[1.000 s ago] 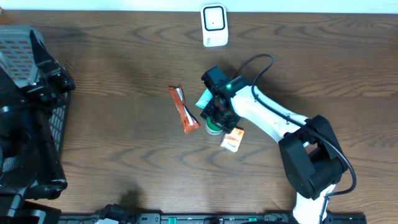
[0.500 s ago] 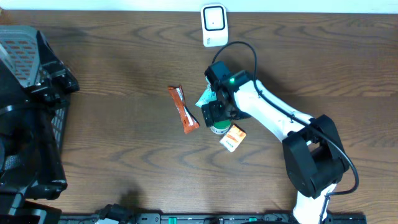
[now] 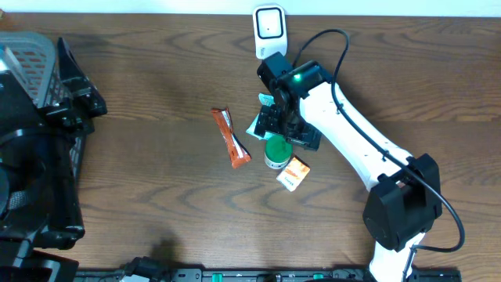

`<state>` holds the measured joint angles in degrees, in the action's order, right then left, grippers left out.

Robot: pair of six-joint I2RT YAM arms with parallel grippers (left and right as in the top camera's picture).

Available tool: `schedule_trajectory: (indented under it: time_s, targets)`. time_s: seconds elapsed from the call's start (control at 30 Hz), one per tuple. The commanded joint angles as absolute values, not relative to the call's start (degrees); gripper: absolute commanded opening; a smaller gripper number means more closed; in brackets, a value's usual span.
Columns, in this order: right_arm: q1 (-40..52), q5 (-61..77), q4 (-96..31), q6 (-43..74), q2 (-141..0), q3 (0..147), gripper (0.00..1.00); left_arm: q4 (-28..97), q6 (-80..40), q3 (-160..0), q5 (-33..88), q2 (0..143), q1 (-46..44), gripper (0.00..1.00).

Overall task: Scan the item barcode
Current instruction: 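Lower the right gripper over the green-capped bottle and grasp it, then lift the bottle and hold it steady above the table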

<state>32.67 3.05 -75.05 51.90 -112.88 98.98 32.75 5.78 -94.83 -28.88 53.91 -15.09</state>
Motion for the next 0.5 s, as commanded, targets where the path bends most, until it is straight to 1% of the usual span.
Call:
schedule_trajectory:
  time_s: [0.0, 0.3, 0.47]
  targets:
    - [32.34, 3.31, -74.41, 58.74, -114.41, 96.47, 0.99, 32.49, 5.26, -94.17, -27.40, 54.00, -14.79, 0.94]
    - [32.32, 4.54, -68.25, 58.76, -117.10, 93.51, 0.99, 32.47, 5.23, -94.17, -27.35, 54.00, -14.81, 0.94]
    - [32.40, 7.55, -63.96, 58.72, -119.74, 93.51, 0.96, 32.49, 5.23, -94.13, -27.38, 54.00, -14.79, 0.93]
